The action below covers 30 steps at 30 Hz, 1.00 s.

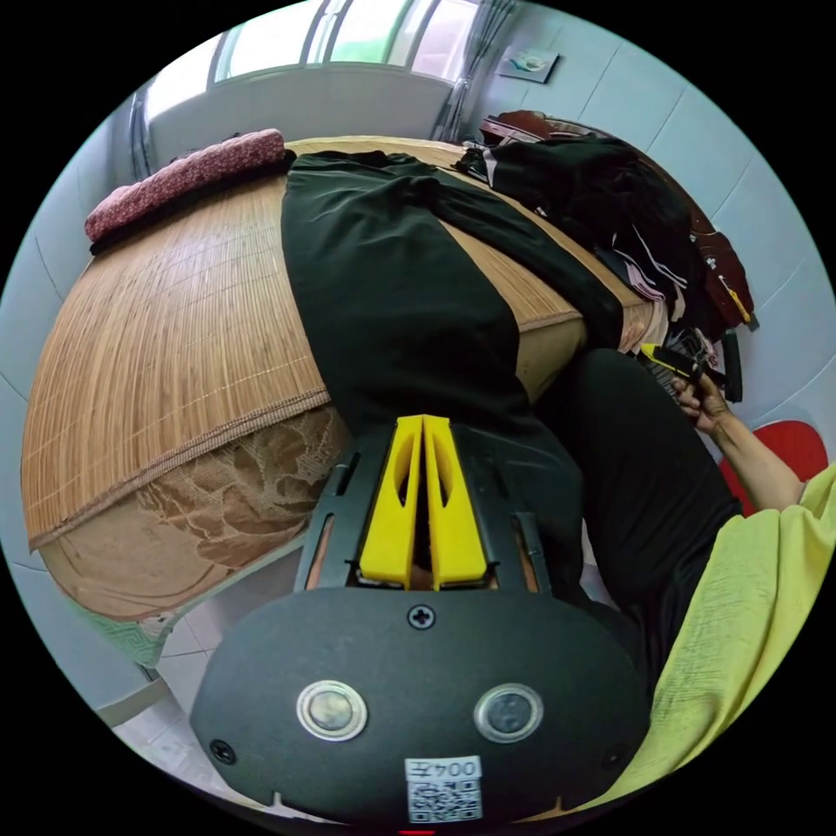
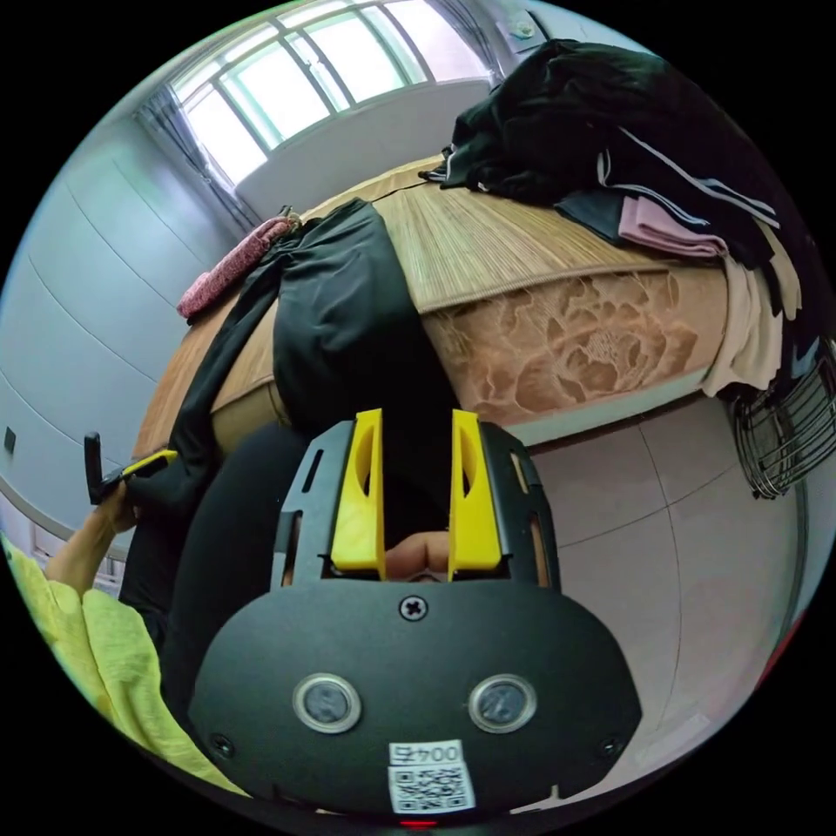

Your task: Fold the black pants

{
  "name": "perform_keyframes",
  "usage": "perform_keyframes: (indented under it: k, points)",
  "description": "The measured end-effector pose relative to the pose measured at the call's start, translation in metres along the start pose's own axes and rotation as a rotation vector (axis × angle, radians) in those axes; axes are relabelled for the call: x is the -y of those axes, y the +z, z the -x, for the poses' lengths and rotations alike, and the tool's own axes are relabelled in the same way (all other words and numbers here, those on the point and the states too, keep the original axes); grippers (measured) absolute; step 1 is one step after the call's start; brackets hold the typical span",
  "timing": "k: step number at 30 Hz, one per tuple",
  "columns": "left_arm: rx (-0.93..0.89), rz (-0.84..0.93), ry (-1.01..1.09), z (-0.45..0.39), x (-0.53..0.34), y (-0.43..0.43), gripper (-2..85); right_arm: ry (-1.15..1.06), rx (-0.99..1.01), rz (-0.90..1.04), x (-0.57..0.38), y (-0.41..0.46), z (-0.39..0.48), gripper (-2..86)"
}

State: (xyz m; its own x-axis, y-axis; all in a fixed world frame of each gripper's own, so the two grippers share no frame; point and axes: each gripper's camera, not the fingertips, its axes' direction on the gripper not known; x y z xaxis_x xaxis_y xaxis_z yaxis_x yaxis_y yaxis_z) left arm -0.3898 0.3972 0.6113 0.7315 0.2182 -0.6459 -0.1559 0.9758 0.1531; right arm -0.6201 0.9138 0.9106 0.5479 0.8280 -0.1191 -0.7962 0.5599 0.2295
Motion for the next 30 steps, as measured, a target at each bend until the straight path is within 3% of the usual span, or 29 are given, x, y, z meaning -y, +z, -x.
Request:
perform_keyframes:
  k: [4,15,22,30]
  points:
    - [-0.024,0.024,0.025,-0.005,-0.002,-0.004,1.1,-0.039,-0.019,0.012,-0.021,0.008,-0.017,14.1]
    - [-0.046,0.019,0.034,-0.016,-0.016,-0.029,7.3,-0.347,-0.105,0.325,-0.028,0.079,-0.052,18.0]
    - [-0.151,-0.045,-0.041,-0.016,-0.038,-0.079,19.2,-0.432,-0.068,0.410,-0.029,0.080,-0.055,3.5]
    - [-0.115,-0.008,0.018,-0.049,-0.066,-0.106,23.7,-0.432,0.115,0.372,-0.030,-0.040,-0.087,0.9]
